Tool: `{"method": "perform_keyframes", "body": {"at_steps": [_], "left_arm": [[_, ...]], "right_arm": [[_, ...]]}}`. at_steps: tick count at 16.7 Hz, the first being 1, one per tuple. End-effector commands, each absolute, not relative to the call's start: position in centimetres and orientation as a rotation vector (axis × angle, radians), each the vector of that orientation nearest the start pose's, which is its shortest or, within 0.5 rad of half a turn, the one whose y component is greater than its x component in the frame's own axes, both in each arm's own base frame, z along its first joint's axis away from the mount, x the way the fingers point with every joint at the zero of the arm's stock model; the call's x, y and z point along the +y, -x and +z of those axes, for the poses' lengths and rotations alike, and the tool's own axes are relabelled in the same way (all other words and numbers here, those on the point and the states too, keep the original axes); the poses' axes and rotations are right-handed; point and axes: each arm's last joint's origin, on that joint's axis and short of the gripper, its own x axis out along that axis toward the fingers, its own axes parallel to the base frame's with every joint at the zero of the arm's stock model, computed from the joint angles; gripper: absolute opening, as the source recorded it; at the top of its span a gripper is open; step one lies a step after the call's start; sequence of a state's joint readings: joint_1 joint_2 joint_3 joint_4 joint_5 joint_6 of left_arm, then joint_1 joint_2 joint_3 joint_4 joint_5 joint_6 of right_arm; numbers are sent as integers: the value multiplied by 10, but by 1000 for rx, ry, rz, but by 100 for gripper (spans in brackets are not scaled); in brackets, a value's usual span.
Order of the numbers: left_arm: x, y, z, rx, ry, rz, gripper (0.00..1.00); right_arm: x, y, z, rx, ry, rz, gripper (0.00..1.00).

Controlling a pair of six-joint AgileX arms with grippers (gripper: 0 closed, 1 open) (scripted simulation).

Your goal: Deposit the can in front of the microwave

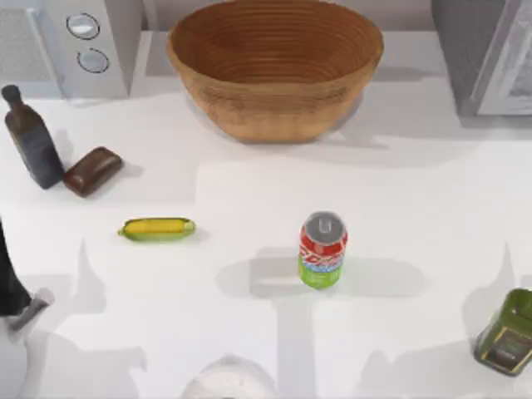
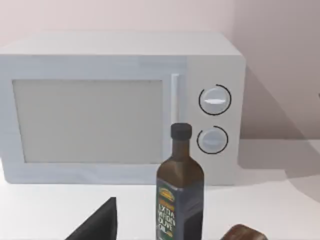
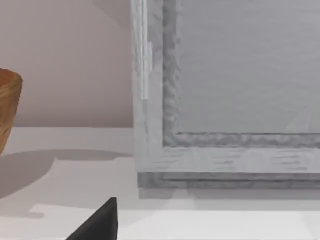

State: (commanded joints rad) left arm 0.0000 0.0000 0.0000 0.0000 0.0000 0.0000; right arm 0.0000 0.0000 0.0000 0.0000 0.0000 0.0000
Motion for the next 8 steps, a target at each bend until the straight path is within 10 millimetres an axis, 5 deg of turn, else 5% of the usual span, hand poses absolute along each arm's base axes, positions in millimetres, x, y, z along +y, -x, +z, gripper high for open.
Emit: {"method": "perform_keyframes", "body": {"at_steps": [5,8], "left_arm": [[-4,-105,177,26,0,-32,100],[-11,-109,206,138,-4,-99,100]], "right_arm": [[-1,-106,160,0,0,0,100],[-1,-106,160,0,0,0,100]]}}
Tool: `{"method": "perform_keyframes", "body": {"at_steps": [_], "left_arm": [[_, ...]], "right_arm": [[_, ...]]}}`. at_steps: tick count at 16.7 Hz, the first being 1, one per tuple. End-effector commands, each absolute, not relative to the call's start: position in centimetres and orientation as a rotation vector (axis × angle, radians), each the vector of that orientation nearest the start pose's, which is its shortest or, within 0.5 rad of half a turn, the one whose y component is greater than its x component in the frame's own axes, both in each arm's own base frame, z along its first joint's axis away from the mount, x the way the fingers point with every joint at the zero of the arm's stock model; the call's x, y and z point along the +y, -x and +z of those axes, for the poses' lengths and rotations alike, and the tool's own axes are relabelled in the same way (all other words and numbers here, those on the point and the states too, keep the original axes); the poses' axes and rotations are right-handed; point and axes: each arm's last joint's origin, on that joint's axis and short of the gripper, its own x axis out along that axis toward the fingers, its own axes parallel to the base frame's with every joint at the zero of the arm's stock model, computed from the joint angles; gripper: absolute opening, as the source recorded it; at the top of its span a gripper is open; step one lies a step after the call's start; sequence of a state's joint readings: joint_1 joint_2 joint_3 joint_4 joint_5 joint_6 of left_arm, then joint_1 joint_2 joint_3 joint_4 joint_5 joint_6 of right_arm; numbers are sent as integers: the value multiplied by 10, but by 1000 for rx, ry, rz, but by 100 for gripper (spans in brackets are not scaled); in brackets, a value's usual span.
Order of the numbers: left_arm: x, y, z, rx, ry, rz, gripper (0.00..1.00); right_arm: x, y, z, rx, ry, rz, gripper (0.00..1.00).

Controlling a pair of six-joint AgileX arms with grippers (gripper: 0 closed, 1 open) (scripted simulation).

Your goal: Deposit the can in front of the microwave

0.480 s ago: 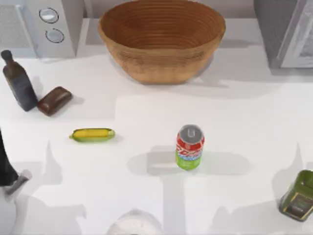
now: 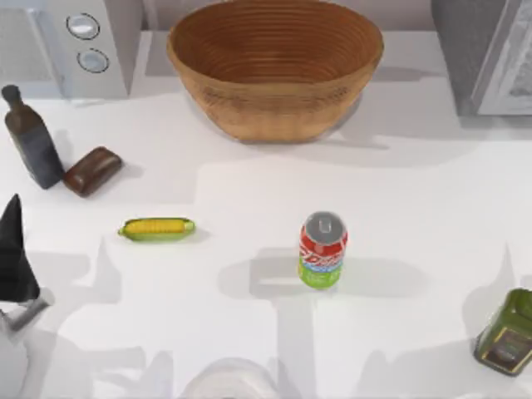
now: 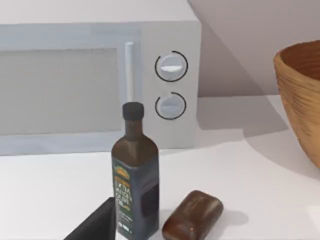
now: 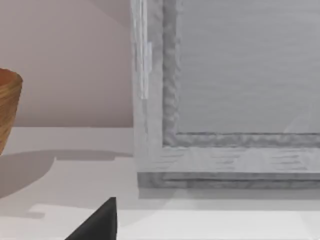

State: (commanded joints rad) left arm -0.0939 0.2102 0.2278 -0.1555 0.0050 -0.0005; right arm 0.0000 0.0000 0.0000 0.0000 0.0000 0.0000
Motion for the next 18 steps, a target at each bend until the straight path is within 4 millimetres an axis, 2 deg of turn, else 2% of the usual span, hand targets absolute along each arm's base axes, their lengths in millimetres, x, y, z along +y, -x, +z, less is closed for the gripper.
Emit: {"method": "perform_keyframes", "body": {"at_steps": [3,5,8,10,12,14,16,18], "left_arm": [[-24,-125,247,307,-22,-186,100],[-38,-146,276,442,-48,-252,100],[-72,-191,311,663,-111,-354,100],[-106,-225,323,816,-171,-418,100],[-145,-257,323,963,-242,-476,100],[-188,-283,313,1097,-320,-524,100],[-231,-302,295,1214,-399,-562,100],[-268,-312,272,1313,-475,-589,100]], "right_arm": [[-1,-106,160,0,0,0,100],[-1,-106,160,0,0,0,100],[-1,-106,160,0,0,0,100],[-1,-106,160,0,0,0,100],[-1,-106,160,0,0,0,100],[-1,-106,160,0,0,0,100],[-1,-106,160,0,0,0,100],[-1,-106,160,0,0,0,100]]}}
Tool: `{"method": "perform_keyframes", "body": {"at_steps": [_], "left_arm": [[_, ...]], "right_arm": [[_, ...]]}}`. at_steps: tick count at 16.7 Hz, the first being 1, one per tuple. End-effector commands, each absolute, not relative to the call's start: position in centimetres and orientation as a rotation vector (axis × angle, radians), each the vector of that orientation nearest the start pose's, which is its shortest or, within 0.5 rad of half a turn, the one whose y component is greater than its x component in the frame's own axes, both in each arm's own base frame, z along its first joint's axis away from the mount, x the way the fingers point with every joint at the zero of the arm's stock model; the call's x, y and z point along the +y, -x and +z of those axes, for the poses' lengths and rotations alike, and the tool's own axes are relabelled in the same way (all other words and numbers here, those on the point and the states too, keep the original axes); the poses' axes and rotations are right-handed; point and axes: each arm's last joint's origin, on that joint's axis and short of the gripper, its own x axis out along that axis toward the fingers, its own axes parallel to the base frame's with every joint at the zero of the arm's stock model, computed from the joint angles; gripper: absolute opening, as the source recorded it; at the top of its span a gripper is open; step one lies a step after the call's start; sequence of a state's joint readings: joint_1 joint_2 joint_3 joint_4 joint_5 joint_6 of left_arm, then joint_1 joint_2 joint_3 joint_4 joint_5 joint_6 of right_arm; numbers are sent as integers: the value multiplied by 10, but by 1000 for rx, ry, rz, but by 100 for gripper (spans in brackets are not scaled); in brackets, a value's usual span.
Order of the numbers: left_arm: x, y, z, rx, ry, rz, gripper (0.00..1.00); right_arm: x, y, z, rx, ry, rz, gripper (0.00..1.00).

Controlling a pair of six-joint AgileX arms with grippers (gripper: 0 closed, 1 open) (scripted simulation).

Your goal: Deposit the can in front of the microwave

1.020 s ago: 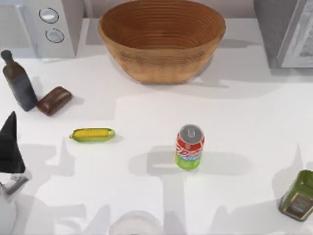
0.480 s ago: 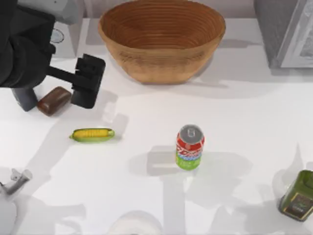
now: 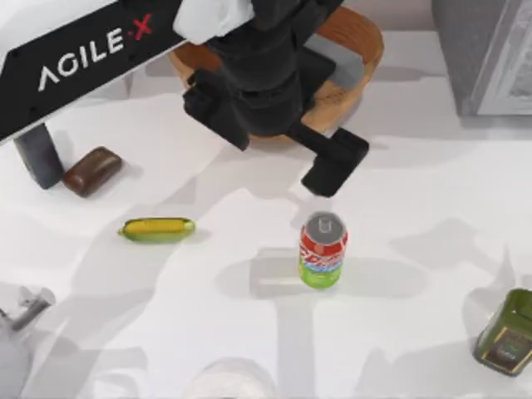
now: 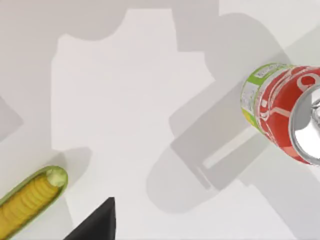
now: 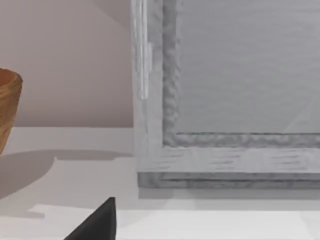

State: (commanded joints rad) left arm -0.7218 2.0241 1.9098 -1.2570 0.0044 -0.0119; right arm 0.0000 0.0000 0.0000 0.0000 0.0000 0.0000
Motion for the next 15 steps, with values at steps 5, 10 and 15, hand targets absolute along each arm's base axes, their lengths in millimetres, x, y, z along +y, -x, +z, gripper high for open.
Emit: {"method": "perform_keyframes", "body": {"at_steps": [5,10,15], "left_arm": [[-326,-315,227,1460,-609,-626,100],[-333,-313,220,1480,-629,-630,100],[-333,-315,209,1479,-629,-631,100]], "right_arm": [[-1,-106,160,0,0,0,100],[-1,-106,160,0,0,0,100],[-1,-106,160,0,0,0,100]]}}
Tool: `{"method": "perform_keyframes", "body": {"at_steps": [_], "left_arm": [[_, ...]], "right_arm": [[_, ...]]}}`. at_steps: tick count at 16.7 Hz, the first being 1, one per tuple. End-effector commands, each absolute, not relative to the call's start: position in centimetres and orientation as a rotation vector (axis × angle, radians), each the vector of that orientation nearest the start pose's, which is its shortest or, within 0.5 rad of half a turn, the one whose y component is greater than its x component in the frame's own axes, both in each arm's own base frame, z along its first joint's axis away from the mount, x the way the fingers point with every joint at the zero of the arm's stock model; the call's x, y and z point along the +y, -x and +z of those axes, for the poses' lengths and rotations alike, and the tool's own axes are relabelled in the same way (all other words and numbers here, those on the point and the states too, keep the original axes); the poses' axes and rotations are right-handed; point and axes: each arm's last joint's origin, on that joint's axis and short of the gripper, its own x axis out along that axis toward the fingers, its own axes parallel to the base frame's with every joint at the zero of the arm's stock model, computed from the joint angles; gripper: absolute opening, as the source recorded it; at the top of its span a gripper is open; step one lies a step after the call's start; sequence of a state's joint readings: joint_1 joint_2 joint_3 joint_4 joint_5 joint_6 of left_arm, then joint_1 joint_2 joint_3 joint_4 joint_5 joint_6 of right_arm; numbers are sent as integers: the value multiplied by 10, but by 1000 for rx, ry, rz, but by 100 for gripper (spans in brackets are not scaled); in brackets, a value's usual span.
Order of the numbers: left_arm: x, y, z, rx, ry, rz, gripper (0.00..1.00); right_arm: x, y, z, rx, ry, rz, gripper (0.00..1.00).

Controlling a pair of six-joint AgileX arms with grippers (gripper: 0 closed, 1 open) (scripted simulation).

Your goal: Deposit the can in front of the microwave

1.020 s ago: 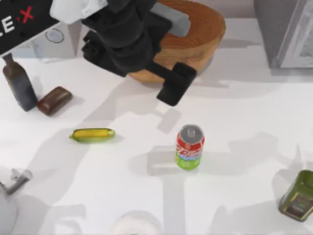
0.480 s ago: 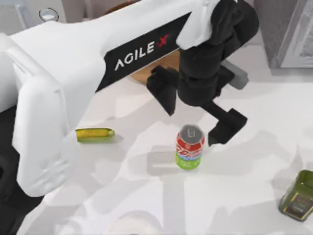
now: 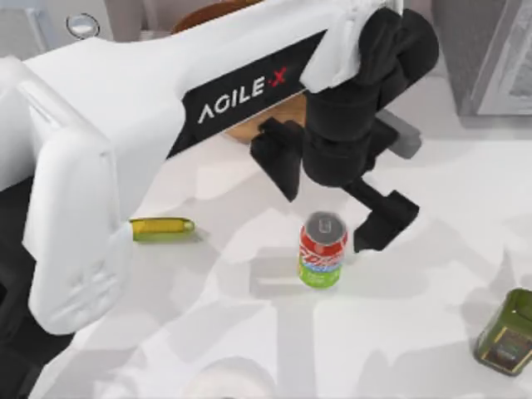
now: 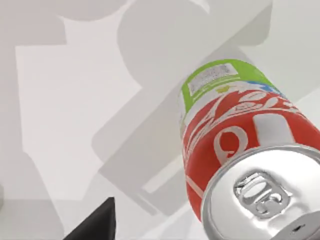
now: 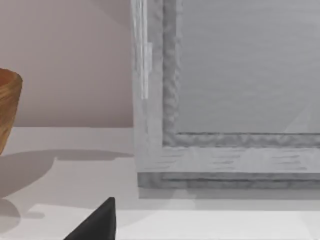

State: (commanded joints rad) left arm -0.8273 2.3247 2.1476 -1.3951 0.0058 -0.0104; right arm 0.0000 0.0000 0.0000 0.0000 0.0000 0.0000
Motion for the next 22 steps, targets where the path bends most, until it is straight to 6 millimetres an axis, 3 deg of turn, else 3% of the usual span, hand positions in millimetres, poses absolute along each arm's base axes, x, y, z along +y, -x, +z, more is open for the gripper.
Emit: {"method": "perform_keyframes", "body": {"at_steps": [5,10,22], "left_arm": [[-334,-314,165,1479,-629,-630,100],[-333,-313,160,1480,-629,-630,100],[-333,-313,160,1480,-629,-630,10]], "right_arm": [[-1,-106,160,0,0,0,100],[-1,-106,160,0,0,0,100],[-1,-106,160,0,0,0,100]]}}
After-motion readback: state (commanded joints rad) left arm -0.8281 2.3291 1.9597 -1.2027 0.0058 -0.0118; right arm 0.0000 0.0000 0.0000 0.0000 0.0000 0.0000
